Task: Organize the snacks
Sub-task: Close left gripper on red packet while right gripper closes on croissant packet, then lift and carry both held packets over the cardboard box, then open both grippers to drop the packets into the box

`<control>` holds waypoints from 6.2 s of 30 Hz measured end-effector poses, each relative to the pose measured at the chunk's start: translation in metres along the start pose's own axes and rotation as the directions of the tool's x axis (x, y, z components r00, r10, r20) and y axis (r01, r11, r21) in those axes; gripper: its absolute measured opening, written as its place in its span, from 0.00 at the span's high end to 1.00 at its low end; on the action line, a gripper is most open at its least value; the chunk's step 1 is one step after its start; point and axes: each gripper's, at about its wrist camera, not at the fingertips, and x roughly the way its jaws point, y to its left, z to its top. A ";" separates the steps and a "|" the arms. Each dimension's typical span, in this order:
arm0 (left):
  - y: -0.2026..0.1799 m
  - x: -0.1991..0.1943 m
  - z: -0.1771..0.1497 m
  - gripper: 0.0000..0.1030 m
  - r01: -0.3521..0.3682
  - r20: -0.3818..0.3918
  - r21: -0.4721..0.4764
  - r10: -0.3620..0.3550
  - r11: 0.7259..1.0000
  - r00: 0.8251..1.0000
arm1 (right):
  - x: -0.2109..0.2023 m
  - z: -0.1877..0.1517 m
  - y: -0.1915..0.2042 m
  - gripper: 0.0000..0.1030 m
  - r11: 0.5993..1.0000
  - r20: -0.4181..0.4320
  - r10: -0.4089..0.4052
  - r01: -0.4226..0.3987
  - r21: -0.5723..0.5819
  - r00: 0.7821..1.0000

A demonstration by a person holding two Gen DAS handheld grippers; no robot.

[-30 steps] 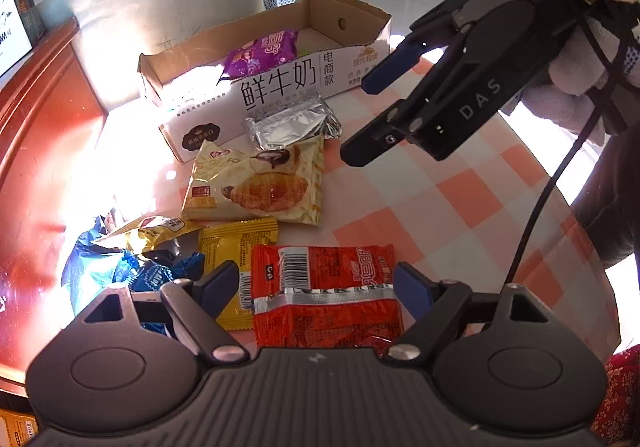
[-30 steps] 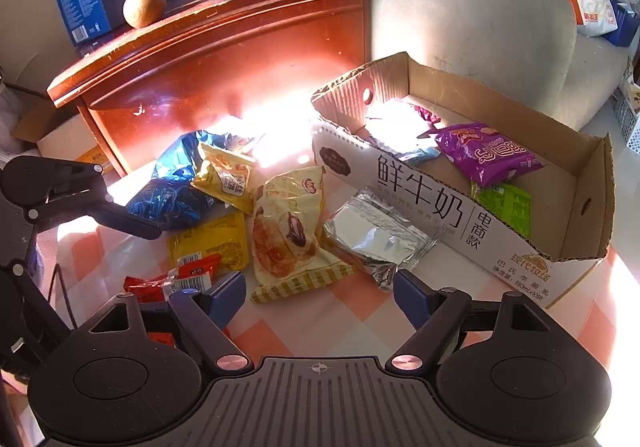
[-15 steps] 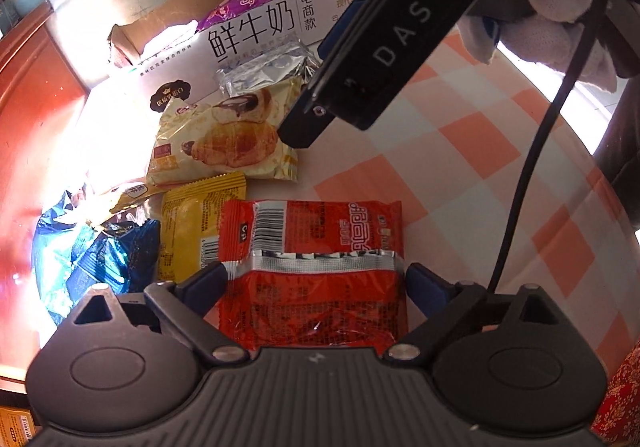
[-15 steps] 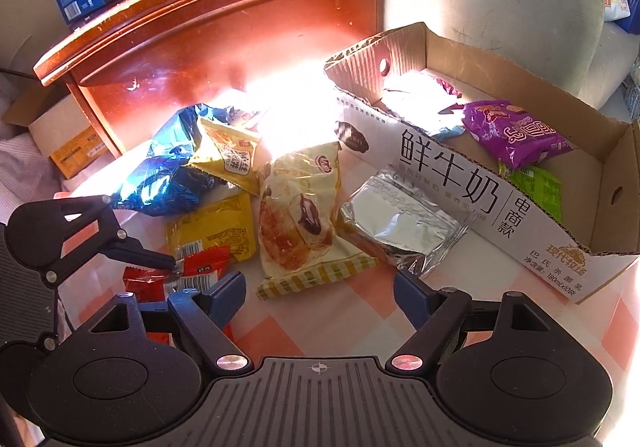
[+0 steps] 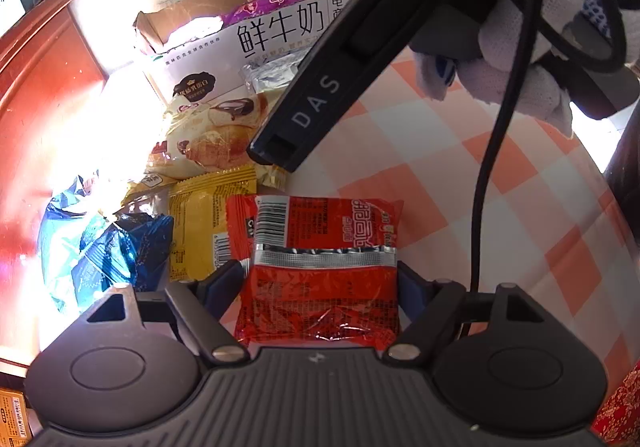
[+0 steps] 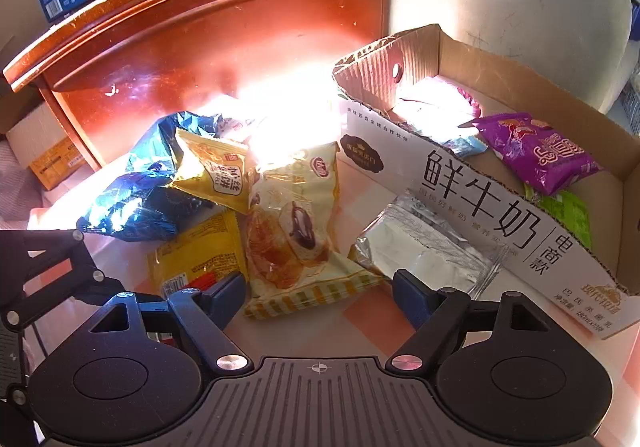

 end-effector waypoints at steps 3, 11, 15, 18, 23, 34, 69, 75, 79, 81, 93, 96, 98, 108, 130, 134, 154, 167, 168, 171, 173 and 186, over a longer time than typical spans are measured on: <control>0.001 0.000 0.000 0.24 -0.005 0.000 -0.010 0.005 1.000 1.000 | -0.005 0.007 -0.006 0.20 0.999 0.032 0.015 -0.016 0.032 0.999; 0.007 0.000 0.000 0.25 -0.030 -0.002 -0.052 0.030 0.998 1.000 | 0.016 0.014 0.003 0.20 0.997 0.059 0.044 -0.048 0.062 0.997; 0.008 0.001 -0.001 0.23 -0.035 -0.002 -0.062 0.035 0.997 0.999 | 0.027 0.016 0.009 0.18 0.998 0.077 0.029 -0.033 0.047 0.997; 0.003 0.004 -0.003 0.18 -0.051 -0.017 -0.045 0.050 0.998 0.999 | 0.030 0.017 0.014 0.18 0.999 0.077 0.027 -0.029 0.024 0.997; 0.003 0.005 -0.003 0.16 -0.051 -0.015 -0.054 0.050 0.997 0.999 | 0.033 0.016 0.023 0.20 0.999 0.072 0.024 -0.021 -0.043 0.997; 0.003 -0.001 -0.002 0.32 -0.009 0.005 -0.049 0.009 0.999 1.000 | 0.016 0.011 0.012 0.50 0.998 0.030 0.064 -0.064 -0.016 0.997; -0.002 -0.006 0.001 0.32 -0.031 0.000 -0.047 0.031 0.998 1.000 | 0.029 0.003 0.006 0.42 0.987 -0.016 0.083 -0.080 0.139 0.996; 0.001 -0.006 0.005 0.32 -0.041 0.011 -0.057 0.041 0.998 0.999 | 0.019 0.006 0.000 0.54 0.985 0.011 0.075 -0.075 0.154 0.997; 0.001 -0.010 0.011 0.33 -0.045 0.036 -0.065 0.047 0.997 0.998 | -0.002 0.011 -0.004 0.54 0.986 0.070 0.073 -0.082 0.146 0.995; 0.000 -0.014 0.013 0.33 -0.047 0.049 -0.064 0.050 0.997 0.998 | -0.014 0.013 -0.007 0.54 0.988 0.102 0.058 -0.072 0.140 0.993; 0.009 -0.022 0.032 0.33 -0.072 0.100 -0.098 0.082 0.993 0.992 | -0.070 0.010 -0.028 0.54 0.991 0.234 -0.016 -0.015 0.130 0.972; 0.014 -0.023 0.038 0.33 -0.087 0.110 -0.118 0.101 0.989 0.989 | -0.075 0.009 -0.033 0.54 0.990 0.242 -0.031 -0.004 0.142 0.970; 0.016 -0.024 0.042 0.33 -0.097 0.120 -0.133 0.114 0.986 0.986 | -0.079 0.005 -0.040 0.54 0.988 0.247 -0.052 0.014 0.152 0.968; 0.034 -0.032 0.066 0.33 -0.180 0.165 -0.232 0.221 0.956 0.961 | -0.100 -0.004 -0.051 0.54 0.986 0.280 -0.091 0.047 0.162 0.956; 0.032 -0.039 0.125 0.33 -0.271 0.285 -0.262 0.342 0.926 0.895 | -0.136 -0.017 -0.076 0.54 0.973 0.338 -0.160 0.092 0.210 0.927; 0.033 -0.040 0.133 0.33 -0.283 0.304 -0.260 0.357 0.923 0.883 | -0.143 -0.015 -0.080 0.54 0.971 0.358 -0.168 0.092 0.219 0.918; 0.056 -0.020 0.179 0.33 -0.240 0.329 -0.310 0.341 0.920 0.881 | -0.140 0.006 -0.112 0.54 0.932 0.382 -0.228 0.087 0.352 0.895; 0.076 0.028 0.203 0.17 -0.146 0.302 -0.392 0.277 0.909 0.912 | -0.087 0.017 -0.147 0.42 0.838 0.287 -0.319 0.127 0.531 0.903; 0.077 0.029 0.203 0.17 -0.145 0.296 -0.391 0.273 0.909 0.916 | -0.086 0.016 -0.149 0.39 0.828 0.289 -0.321 0.120 0.547 0.902; 0.078 0.023 0.201 0.15 -0.146 0.295 -0.397 0.277 0.906 0.915 | -0.088 0.015 -0.153 0.35 0.817 0.300 -0.301 0.083 0.570 0.905; 0.080 0.017 0.199 0.12 -0.141 0.304 -0.409 0.280 0.902 0.910 | -0.091 0.013 -0.151 0.34 0.817 0.306 -0.303 0.081 0.571 0.903; 0.078 -0.006 0.171 0.09 -0.155 0.252 -0.361 0.256 0.920 0.933 | -0.091 0.009 -0.131 0.29 0.869 0.293 -0.171 0.004 0.494 0.941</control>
